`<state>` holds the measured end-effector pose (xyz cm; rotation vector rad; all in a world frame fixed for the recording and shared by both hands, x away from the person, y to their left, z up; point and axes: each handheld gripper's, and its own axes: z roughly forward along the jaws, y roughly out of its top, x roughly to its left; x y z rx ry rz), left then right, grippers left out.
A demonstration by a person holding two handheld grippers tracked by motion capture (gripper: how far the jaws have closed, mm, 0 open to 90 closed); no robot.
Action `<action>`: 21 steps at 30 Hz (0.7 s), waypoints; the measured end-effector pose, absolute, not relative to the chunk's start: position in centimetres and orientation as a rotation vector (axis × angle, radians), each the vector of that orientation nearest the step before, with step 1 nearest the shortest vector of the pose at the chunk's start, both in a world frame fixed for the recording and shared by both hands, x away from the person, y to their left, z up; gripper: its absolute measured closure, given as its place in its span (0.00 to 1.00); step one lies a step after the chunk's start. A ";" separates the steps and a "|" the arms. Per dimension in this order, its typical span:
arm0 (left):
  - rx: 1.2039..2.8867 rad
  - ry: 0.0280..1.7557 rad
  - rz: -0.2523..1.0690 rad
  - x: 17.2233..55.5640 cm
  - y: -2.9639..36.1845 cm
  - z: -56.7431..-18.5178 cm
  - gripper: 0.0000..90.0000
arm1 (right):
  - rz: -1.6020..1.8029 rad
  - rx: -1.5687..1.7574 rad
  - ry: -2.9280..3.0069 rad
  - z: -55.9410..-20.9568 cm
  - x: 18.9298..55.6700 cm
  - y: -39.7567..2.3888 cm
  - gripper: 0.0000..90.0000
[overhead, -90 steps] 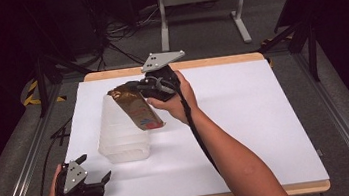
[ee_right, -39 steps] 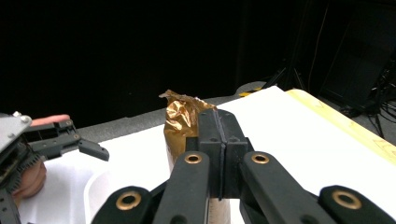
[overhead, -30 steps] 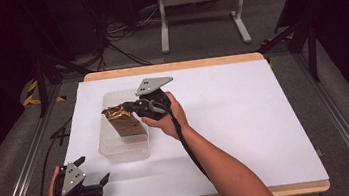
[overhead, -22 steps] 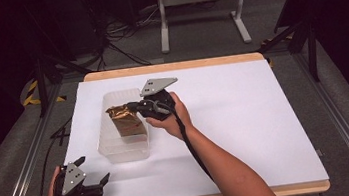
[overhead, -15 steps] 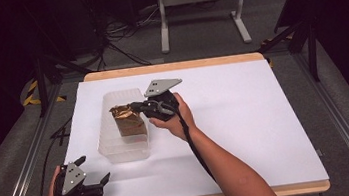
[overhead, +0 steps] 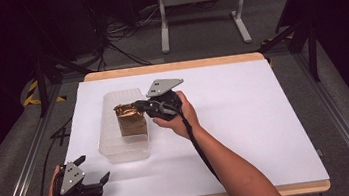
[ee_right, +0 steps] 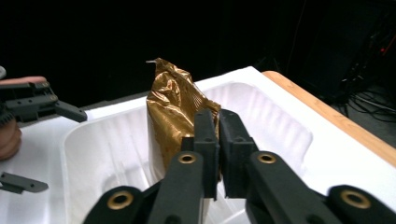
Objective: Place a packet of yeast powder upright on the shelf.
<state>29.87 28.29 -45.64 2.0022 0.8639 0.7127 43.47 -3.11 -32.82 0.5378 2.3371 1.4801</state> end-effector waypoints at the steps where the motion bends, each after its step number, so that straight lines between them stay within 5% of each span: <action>1: 2.007 0.865 0.712 29.9 28.2 -45.6 0.05 | 1.469 0.532 2.341 -32.7 43.5 -3.1 0.92; 21: 2.007 0.883 0.720 29.7 28.4 -45.6 0.05 | 1.392 0.522 2.322 -31.3 42.8 -4.0 0.67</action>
